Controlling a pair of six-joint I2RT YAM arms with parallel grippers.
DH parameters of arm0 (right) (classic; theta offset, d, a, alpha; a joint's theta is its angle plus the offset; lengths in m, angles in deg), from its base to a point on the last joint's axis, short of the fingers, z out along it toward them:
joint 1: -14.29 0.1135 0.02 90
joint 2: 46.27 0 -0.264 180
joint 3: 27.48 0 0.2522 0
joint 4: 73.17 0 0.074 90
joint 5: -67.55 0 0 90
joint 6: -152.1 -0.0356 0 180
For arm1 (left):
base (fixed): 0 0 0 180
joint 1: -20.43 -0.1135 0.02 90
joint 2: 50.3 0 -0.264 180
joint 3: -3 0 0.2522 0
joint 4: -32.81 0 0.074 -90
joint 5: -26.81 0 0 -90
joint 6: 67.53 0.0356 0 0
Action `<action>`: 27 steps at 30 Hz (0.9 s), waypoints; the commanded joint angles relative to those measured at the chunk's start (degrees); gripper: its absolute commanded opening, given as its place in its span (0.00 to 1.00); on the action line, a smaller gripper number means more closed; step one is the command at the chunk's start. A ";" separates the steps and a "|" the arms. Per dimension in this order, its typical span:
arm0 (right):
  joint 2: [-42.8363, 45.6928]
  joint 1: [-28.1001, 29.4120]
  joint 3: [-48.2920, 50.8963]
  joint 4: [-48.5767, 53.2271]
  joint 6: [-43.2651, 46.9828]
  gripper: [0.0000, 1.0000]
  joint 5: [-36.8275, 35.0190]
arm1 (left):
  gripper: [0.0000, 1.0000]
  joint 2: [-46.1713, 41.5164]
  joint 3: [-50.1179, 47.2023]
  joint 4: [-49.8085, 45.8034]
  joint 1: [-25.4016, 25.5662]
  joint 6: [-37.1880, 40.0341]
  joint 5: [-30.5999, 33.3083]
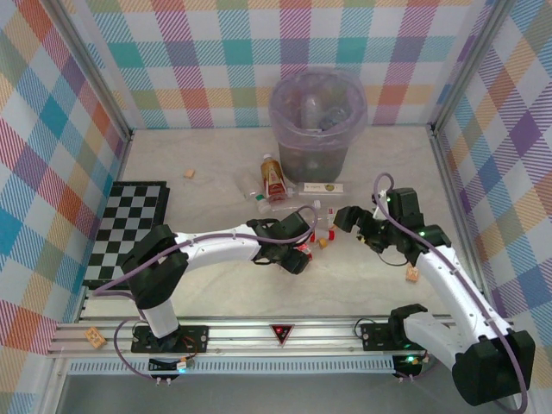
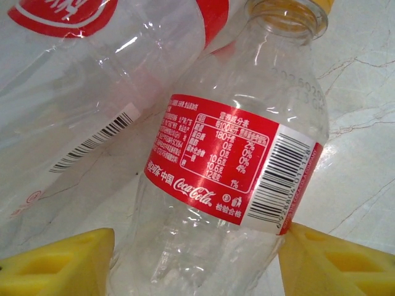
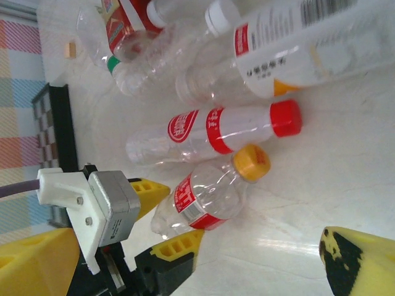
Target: Put the plastic bottles in the bin
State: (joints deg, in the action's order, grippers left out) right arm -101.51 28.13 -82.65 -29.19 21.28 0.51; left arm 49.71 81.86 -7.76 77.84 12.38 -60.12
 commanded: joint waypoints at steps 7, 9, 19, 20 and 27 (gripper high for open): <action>-1.37 2.66 8.06 -12.00 -11.82 1.00 4.77 | 0.75 4.26 -0.41 -1.49 2.31 0.77 -4.07; -1.44 2.76 8.39 -11.68 -11.65 1.00 4.33 | 0.77 4.89 -0.33 -1.50 2.59 0.77 -4.26; -1.66 2.72 9.60 -11.06 -11.57 1.00 2.46 | 0.66 4.69 -1.15 -0.34 3.06 -0.16 -2.56; -1.47 2.76 9.61 -10.93 -11.49 1.00 2.30 | 0.65 4.08 -1.32 -0.25 3.05 -0.34 -1.98; -1.71 2.81 8.08 -11.74 -10.49 1.00 4.26 | 0.56 -2.67 -2.50 -0.77 2.82 -2.83 4.17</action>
State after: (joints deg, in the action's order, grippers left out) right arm -103.09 30.65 -73.47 -39.46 10.26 3.20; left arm 51.29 79.74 -7.98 80.42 11.27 -59.35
